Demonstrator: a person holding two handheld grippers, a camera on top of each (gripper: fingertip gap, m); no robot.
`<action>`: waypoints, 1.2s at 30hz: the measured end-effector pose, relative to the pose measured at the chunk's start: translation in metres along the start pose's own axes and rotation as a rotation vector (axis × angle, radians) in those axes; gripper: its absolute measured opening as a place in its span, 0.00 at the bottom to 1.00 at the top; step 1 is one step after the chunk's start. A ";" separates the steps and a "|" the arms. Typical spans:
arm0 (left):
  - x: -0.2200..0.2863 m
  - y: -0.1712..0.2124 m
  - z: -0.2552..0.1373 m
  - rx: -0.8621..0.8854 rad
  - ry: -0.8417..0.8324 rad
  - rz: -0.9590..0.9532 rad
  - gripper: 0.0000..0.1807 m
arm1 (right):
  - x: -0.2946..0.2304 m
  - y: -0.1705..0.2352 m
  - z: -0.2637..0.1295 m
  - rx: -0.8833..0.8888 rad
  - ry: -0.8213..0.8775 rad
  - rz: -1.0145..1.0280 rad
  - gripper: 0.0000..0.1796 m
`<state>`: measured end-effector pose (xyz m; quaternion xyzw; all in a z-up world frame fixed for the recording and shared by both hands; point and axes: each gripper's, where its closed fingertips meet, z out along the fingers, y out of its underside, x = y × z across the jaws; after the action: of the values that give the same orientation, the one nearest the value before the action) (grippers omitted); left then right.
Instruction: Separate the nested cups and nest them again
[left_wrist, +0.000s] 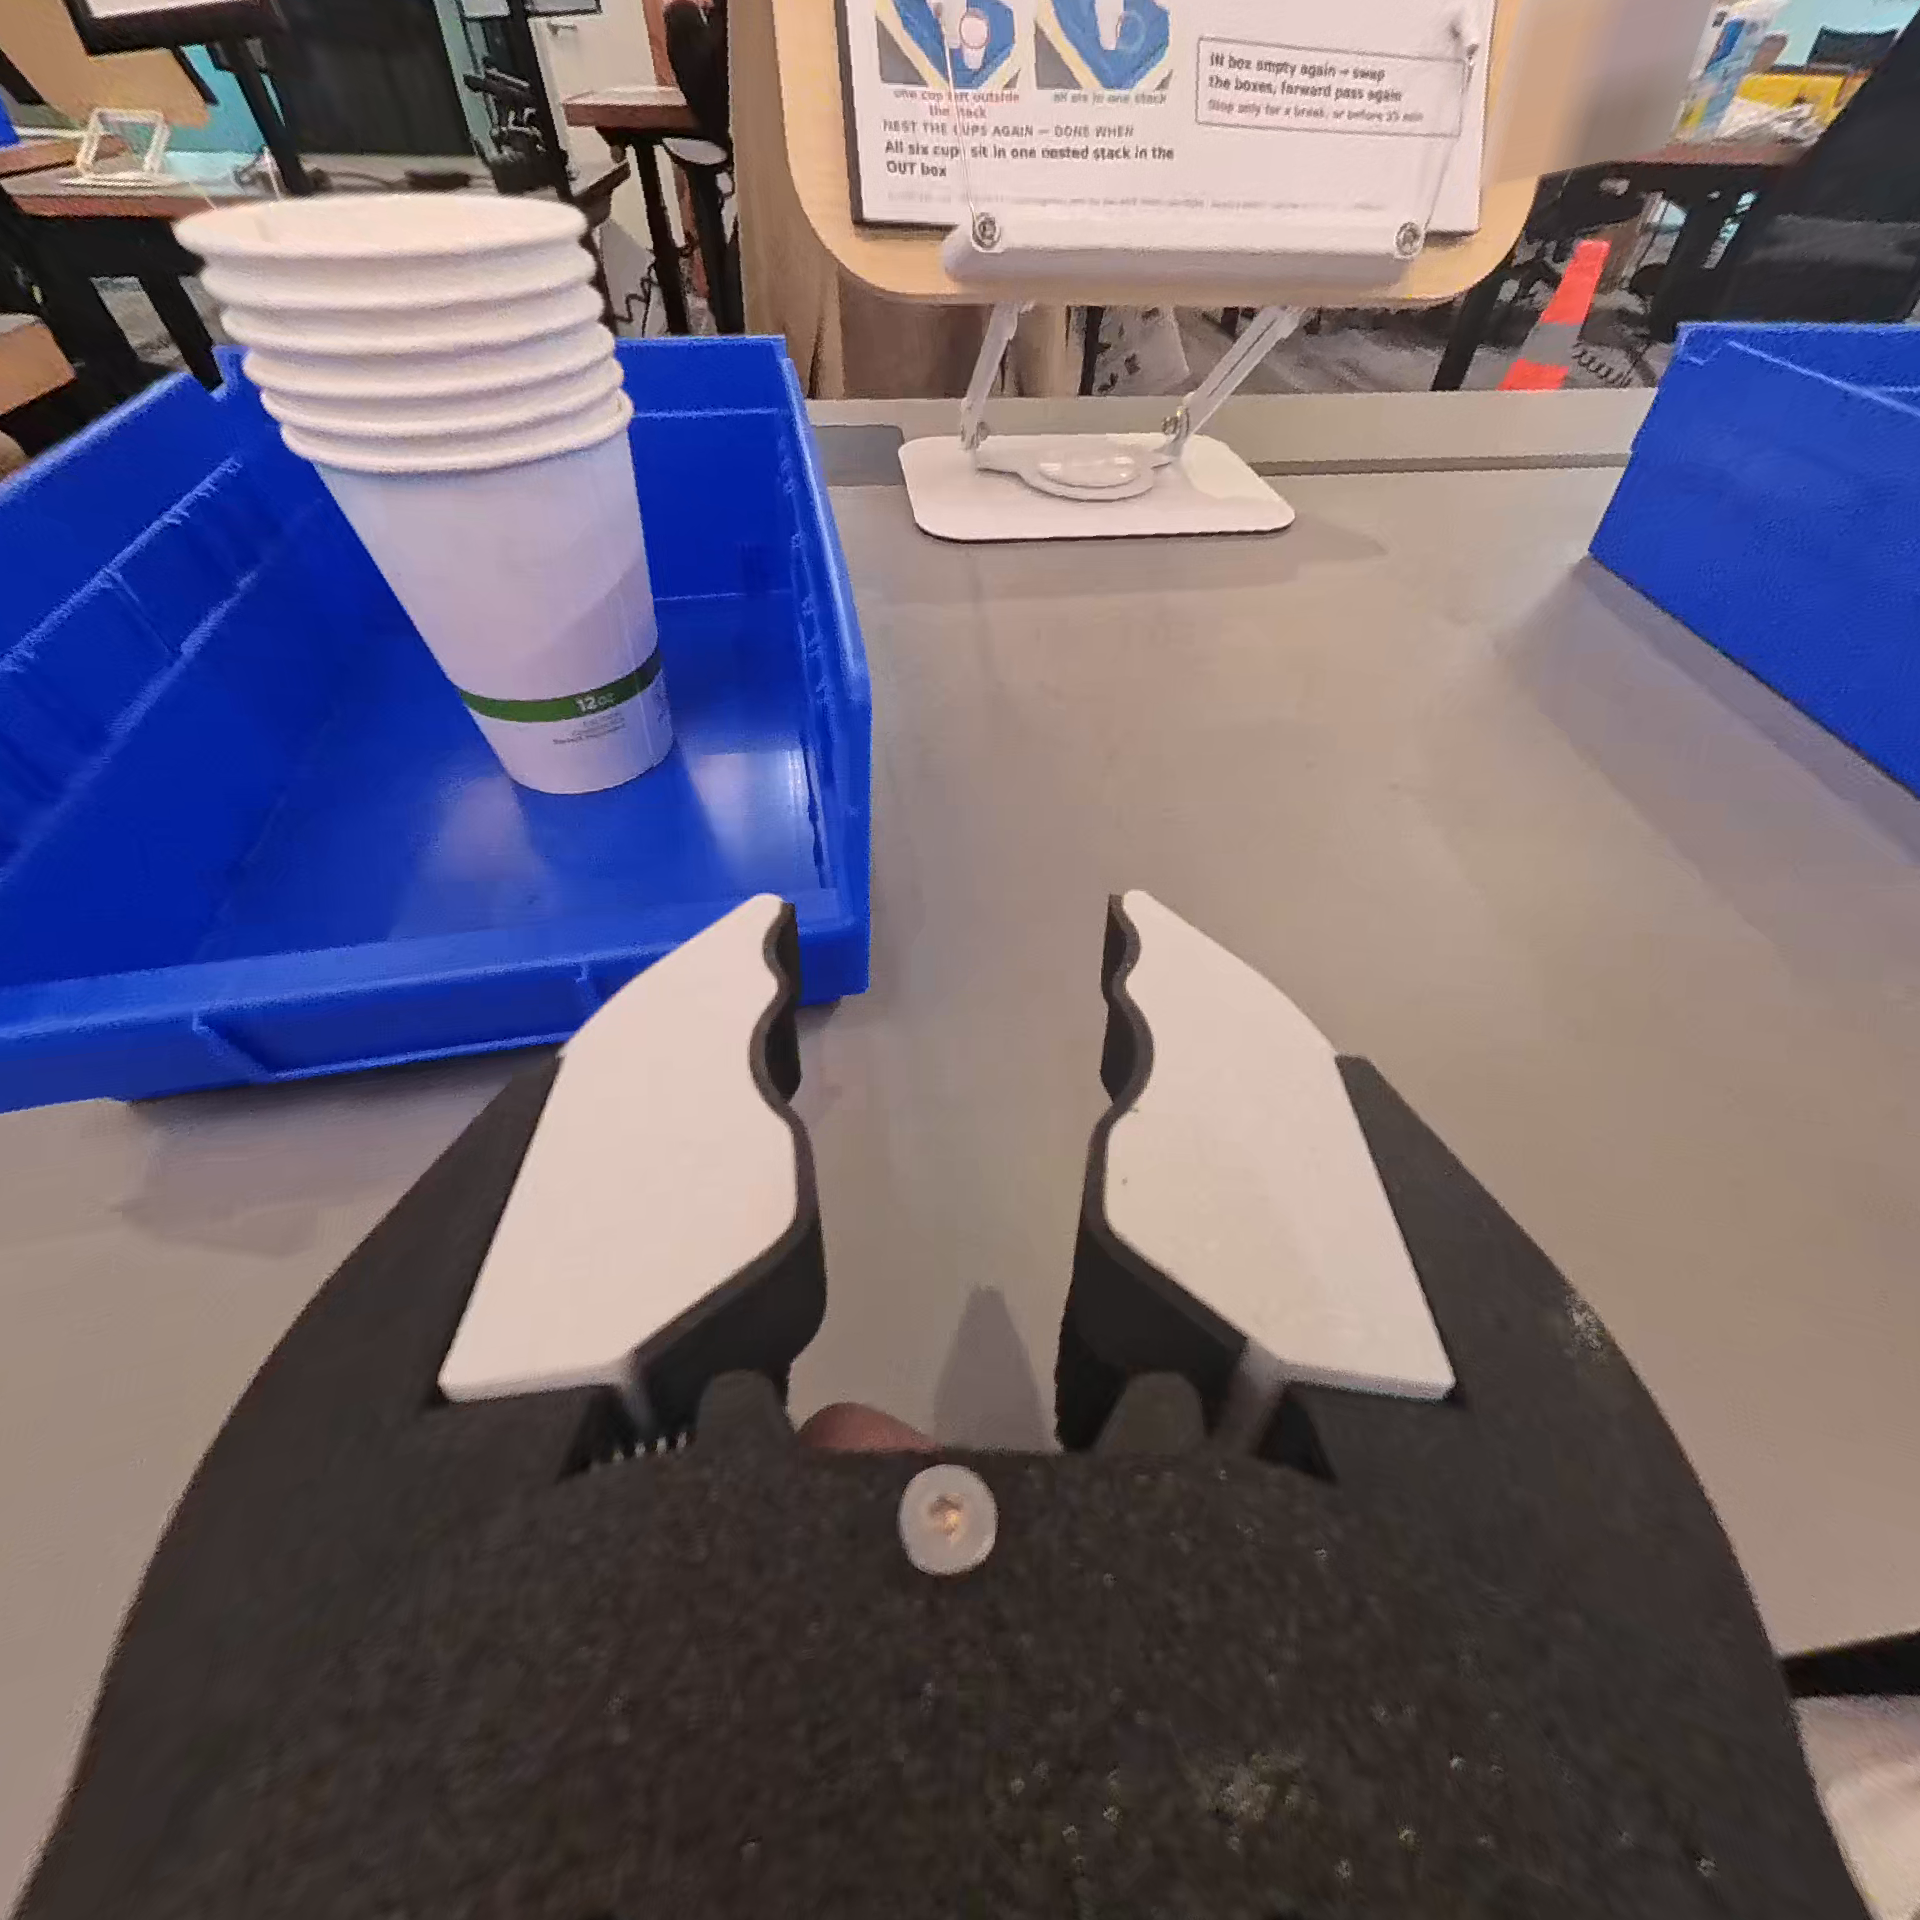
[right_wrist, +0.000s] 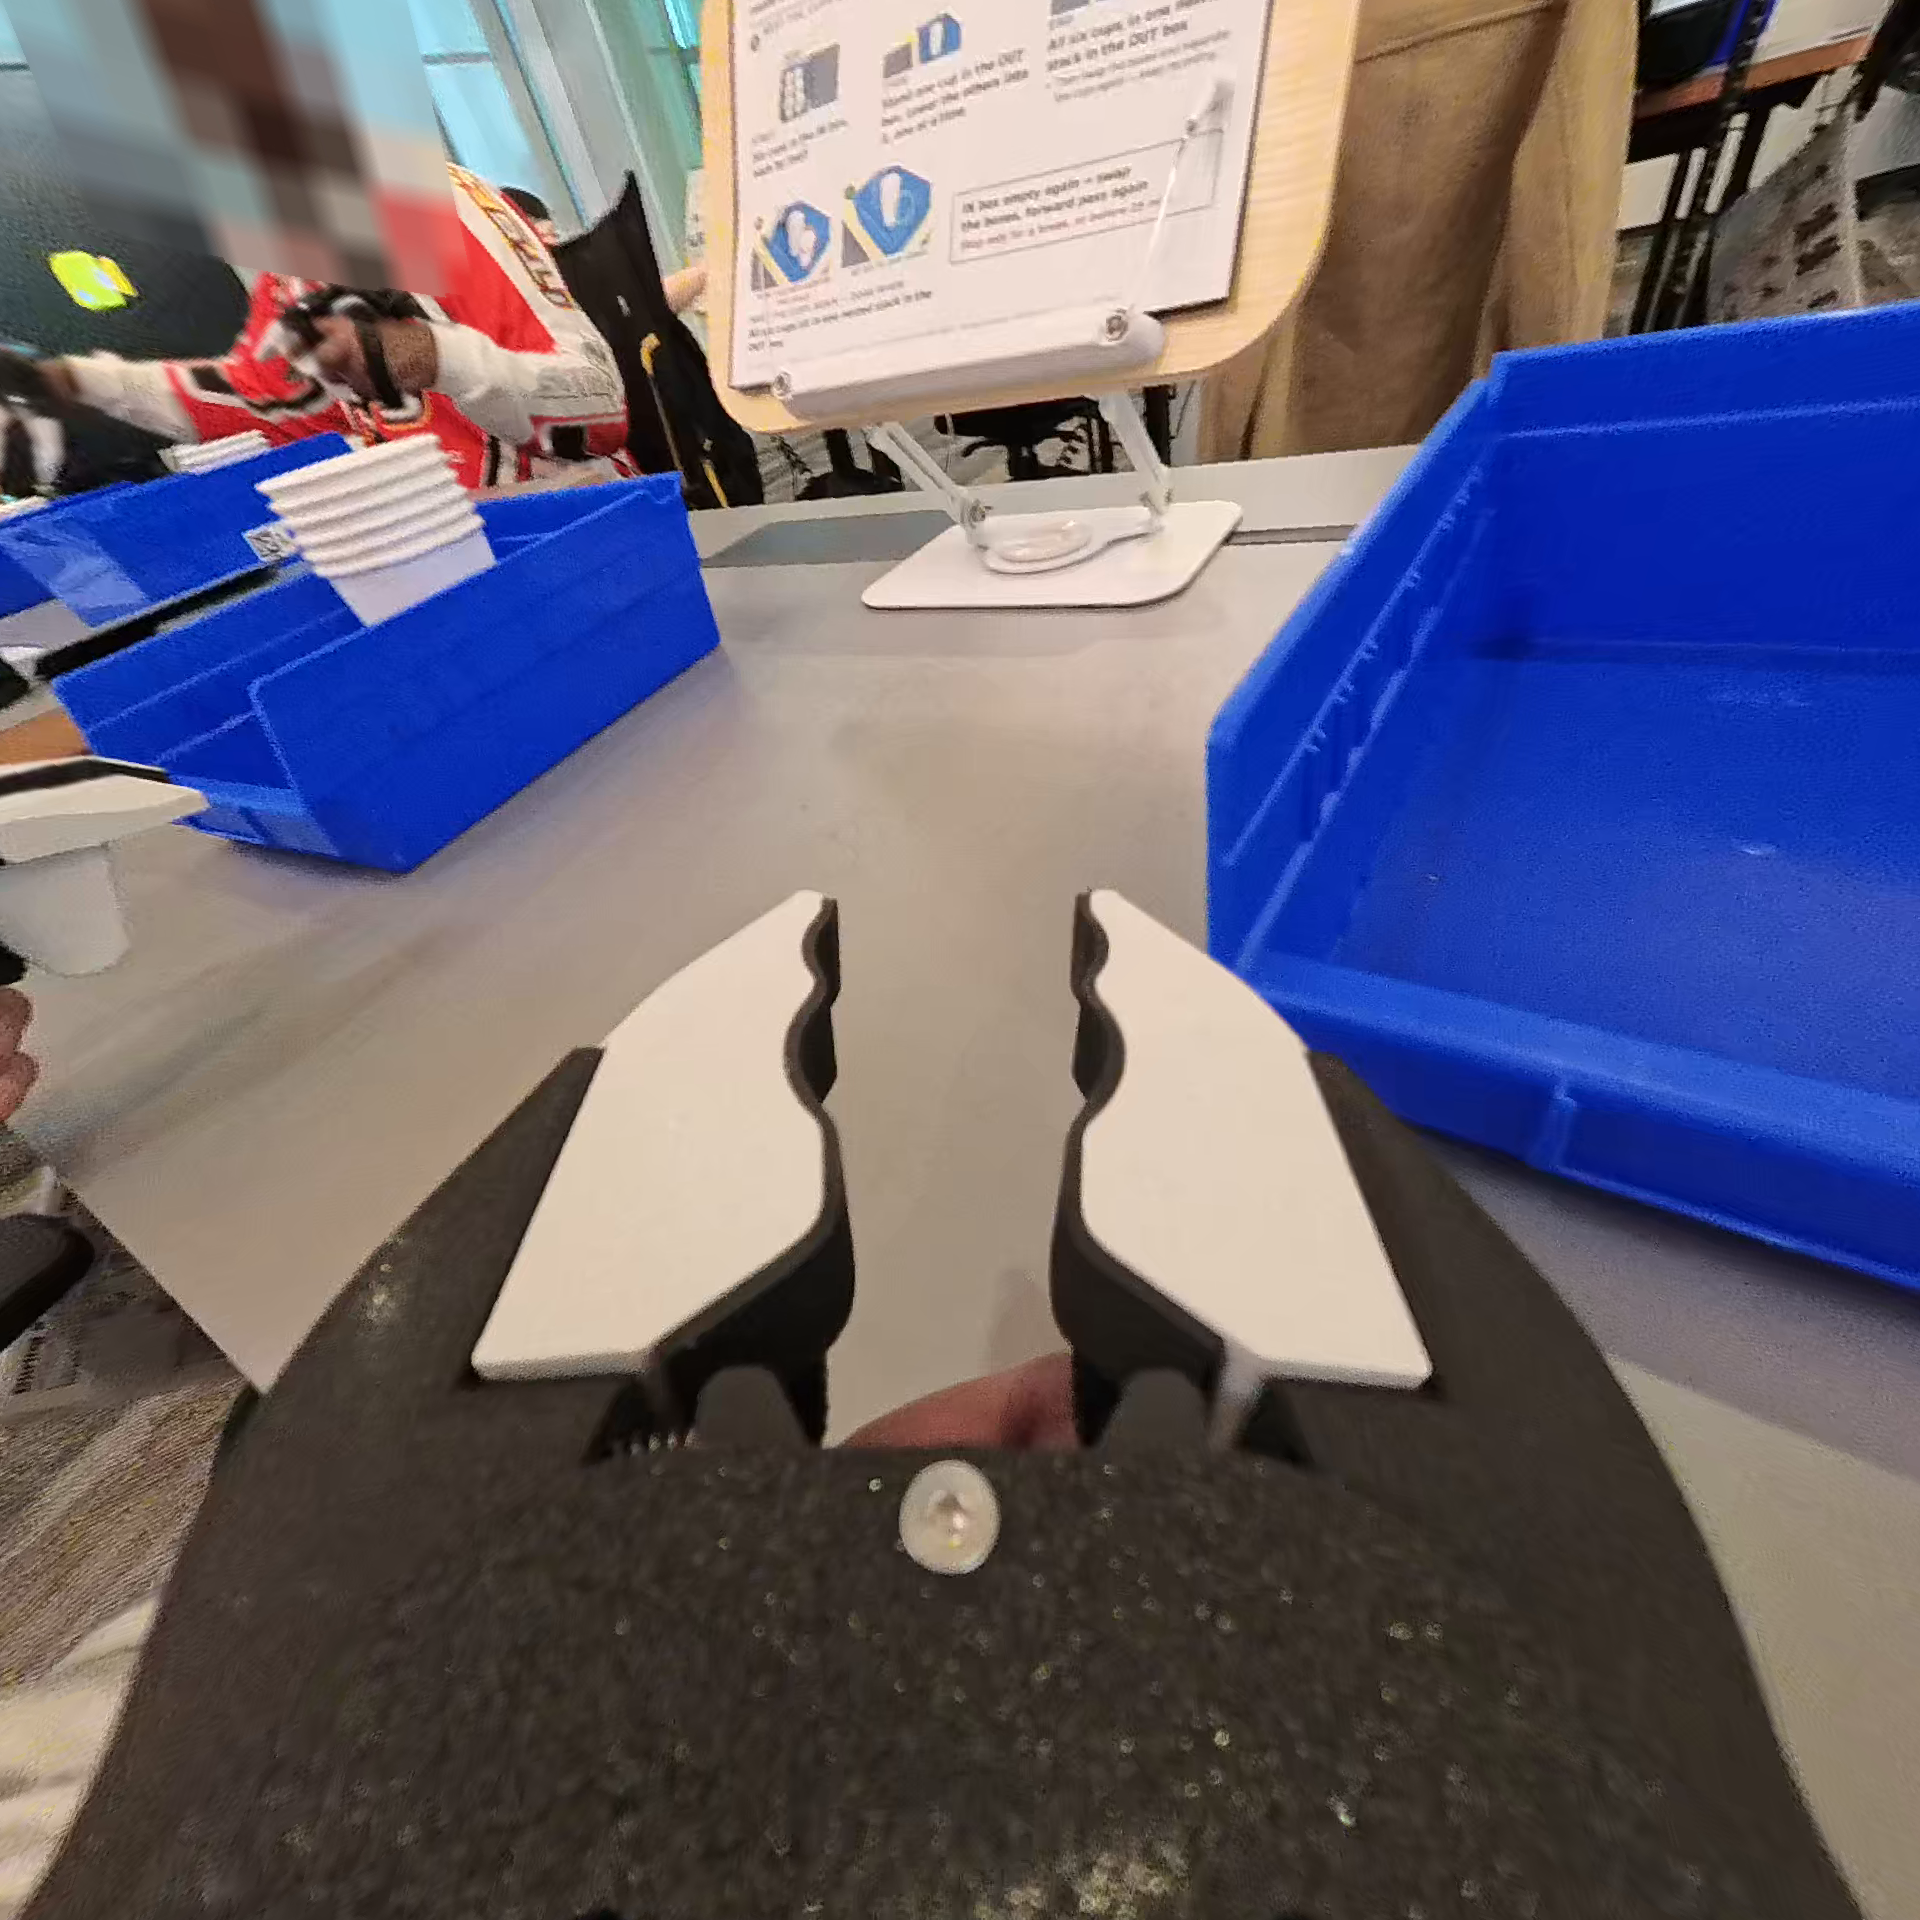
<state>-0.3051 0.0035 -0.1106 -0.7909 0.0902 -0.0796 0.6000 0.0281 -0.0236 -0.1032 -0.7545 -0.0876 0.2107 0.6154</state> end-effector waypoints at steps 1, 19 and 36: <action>0.000 -0.002 0.000 0.000 -0.002 0.004 0.31 | -0.004 -0.001 0.004 0.000 -0.022 -0.011 0.25; -0.004 -0.001 0.001 0.017 -0.054 -0.020 0.31 | -0.014 -0.007 0.001 0.039 -0.057 -0.077 0.25; -0.145 -0.038 0.130 -0.392 -0.197 0.079 0.51 | -0.023 0.002 0.000 0.024 -0.071 -0.107 0.23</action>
<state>-0.4137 0.1700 -0.1118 -0.8922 0.0760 0.0407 0.4433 0.0068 -0.0329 -0.1001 -0.7333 -0.1472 0.2052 0.6313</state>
